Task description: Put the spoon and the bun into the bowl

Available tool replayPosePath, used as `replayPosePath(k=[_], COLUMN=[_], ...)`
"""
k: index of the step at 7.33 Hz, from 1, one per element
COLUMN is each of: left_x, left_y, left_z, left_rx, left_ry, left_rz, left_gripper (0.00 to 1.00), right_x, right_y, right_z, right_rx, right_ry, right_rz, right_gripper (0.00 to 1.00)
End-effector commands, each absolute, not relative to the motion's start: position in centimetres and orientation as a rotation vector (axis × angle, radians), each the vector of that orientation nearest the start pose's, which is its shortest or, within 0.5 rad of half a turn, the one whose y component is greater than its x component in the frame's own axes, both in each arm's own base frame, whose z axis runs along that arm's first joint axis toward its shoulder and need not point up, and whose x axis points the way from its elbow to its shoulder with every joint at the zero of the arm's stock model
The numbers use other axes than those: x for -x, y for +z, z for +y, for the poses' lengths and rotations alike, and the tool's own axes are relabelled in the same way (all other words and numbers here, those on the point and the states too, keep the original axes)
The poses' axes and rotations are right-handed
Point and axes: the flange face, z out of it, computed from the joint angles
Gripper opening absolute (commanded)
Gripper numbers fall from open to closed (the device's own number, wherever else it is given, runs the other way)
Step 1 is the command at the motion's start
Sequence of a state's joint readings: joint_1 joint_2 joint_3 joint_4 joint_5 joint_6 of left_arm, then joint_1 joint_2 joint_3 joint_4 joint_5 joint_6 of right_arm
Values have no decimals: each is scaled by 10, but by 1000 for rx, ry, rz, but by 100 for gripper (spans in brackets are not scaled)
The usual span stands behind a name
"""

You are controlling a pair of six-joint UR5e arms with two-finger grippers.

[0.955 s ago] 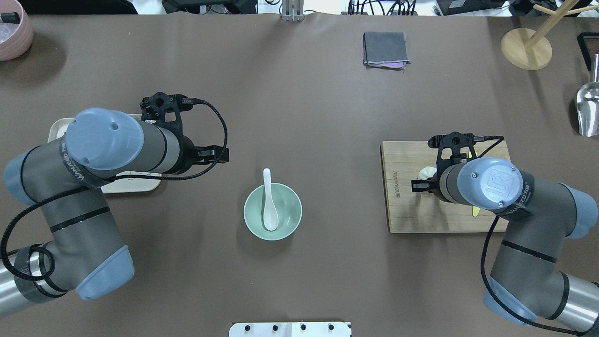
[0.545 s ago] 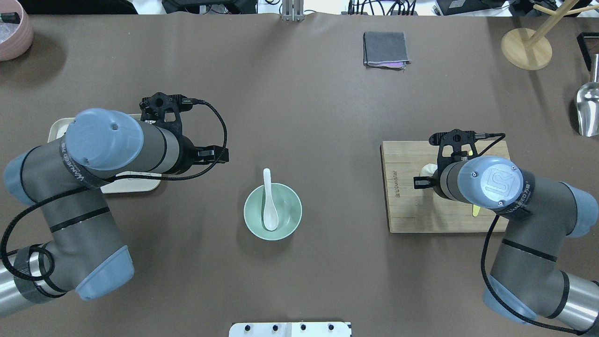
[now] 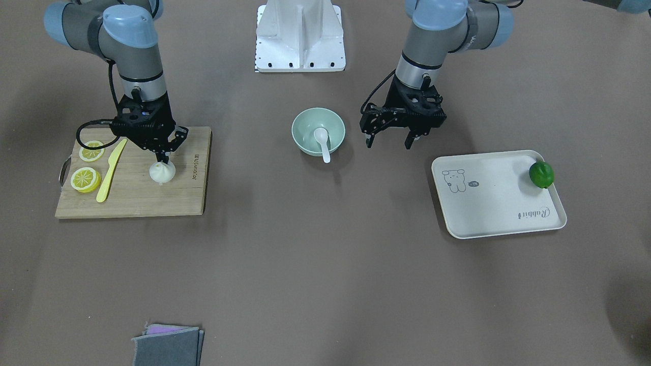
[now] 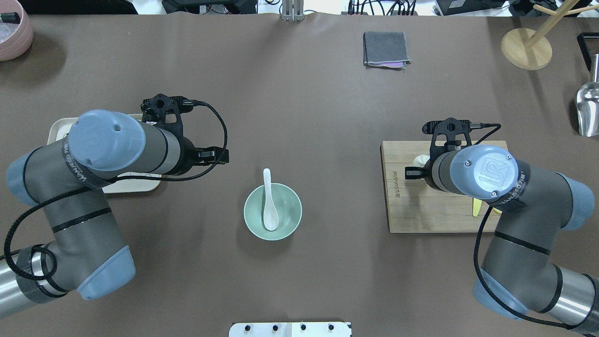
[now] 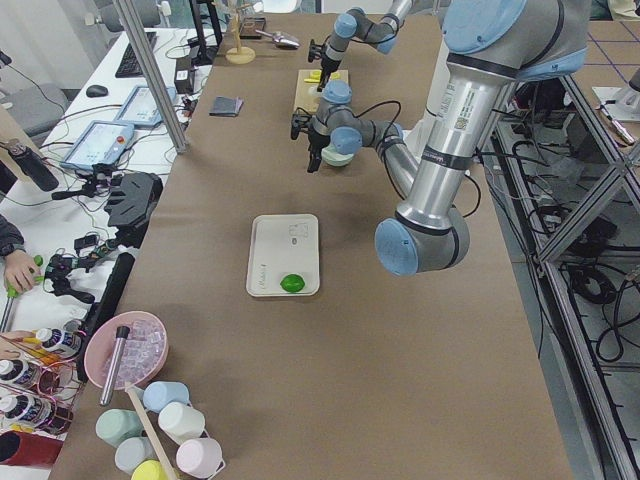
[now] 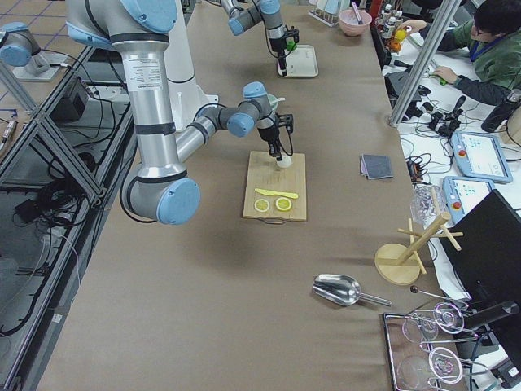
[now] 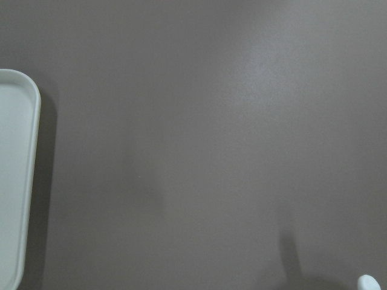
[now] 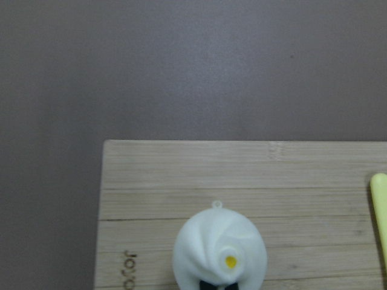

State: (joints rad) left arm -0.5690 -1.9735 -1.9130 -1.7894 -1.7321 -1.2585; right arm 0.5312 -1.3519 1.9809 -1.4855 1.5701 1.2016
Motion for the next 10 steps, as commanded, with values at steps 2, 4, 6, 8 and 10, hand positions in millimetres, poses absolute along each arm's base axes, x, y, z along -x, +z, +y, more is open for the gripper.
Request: replayPosePath(k=[2, 4, 6, 8, 10], left_x=[-438, -437, -414, -401, -407], left_y=[259, 263, 280, 297, 305], left_z=[-418, -423, -453, -474, -478], left_rx=[-273, -274, -309, -295, -294], left_ry=[-149, -151, -89, -30, -29], left_rz=[940, 931, 889, 868, 869], left_gripper=[98, 98, 98, 98, 98], right_x=[459, 502, 536, 583, 617], right_y=[231, 143, 122, 96, 80], right_z=[-371, -322, -281, -281, -291], right_rx=[-232, -183, -202, -206, -222], right_ry=[221, 251, 210, 198, 210], right_rz=[-700, -767, -780, -759, -750], right_gripper=[0, 0, 0, 0, 0])
